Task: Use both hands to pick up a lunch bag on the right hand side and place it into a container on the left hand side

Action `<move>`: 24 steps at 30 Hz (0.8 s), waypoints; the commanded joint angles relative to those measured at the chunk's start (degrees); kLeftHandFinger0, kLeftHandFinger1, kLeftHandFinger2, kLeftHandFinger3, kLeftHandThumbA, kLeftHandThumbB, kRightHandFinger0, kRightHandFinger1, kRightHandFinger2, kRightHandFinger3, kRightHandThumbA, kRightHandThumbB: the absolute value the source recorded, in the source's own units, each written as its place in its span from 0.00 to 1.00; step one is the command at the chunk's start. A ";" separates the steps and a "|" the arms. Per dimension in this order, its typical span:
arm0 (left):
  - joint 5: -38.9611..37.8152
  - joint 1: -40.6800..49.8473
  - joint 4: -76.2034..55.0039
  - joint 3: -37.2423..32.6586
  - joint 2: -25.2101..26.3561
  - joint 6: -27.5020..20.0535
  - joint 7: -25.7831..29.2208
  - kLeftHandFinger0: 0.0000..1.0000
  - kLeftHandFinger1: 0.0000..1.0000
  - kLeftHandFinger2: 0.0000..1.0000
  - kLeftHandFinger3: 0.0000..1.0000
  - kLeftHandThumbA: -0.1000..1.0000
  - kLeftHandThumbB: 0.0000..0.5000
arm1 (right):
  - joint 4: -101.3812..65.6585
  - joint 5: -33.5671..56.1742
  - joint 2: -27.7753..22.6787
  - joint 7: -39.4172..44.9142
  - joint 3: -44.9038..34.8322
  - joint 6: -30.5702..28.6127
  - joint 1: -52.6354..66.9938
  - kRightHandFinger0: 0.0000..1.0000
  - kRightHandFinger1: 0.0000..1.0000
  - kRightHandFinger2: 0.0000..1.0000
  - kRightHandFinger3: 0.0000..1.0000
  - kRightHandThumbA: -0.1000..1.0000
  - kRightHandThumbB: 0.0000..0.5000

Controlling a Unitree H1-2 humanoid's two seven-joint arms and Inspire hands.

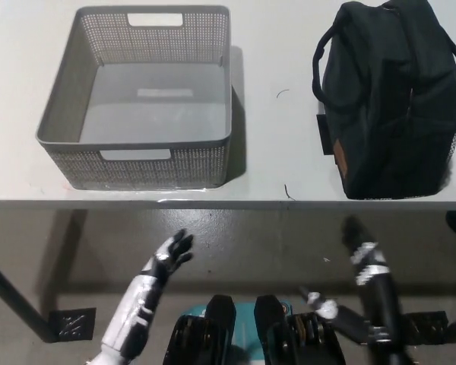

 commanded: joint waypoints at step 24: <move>4.52 -40.82 3.95 0.98 -15.63 23.48 2.00 1.00 1.00 1.00 1.00 1.00 0.52 | -13.26 6.27 -12.89 -4.53 -21.98 7.30 -17.57 1.00 1.00 1.00 1.00 1.00 0.35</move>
